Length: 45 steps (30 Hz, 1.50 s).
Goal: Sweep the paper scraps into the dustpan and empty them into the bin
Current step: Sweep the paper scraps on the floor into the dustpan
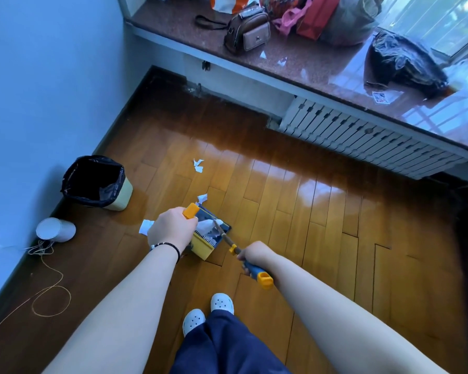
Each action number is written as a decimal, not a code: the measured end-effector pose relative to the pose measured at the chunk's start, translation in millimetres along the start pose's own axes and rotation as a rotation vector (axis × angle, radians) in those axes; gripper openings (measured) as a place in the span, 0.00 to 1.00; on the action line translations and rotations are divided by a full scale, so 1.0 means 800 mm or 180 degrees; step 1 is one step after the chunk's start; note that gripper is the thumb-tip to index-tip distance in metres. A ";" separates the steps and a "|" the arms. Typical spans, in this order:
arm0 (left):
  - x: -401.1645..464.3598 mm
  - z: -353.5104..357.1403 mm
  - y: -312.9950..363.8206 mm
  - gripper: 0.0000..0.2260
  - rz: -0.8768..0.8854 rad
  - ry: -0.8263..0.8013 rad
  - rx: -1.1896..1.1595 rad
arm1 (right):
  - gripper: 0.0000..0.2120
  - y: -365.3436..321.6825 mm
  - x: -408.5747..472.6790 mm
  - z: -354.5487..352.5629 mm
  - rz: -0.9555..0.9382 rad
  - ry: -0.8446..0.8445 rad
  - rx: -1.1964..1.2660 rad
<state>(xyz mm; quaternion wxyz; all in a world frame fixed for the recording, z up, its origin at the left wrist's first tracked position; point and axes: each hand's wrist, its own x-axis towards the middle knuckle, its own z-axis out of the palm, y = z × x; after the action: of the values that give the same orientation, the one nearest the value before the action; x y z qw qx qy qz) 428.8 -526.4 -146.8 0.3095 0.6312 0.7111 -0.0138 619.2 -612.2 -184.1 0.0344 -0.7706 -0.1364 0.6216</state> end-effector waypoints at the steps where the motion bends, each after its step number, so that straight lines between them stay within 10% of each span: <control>1: -0.002 0.000 -0.002 0.15 0.0004 0.0009 0.0003 | 0.05 0.001 -0.002 -0.003 0.0032 -0.0036 0.0071; 45: -0.130 -0.074 -0.272 0.14 0.0512 -0.0005 -0.0102 | 0.09 0.048 -0.157 0.238 -0.0046 0.0139 0.1895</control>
<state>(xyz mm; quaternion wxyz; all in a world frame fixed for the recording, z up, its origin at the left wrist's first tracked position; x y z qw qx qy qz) 207.6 -638.7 -131.8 0.3203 0.6812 0.6579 0.0221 417.6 -703.0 -116.6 0.2662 -0.7389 0.0472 0.6173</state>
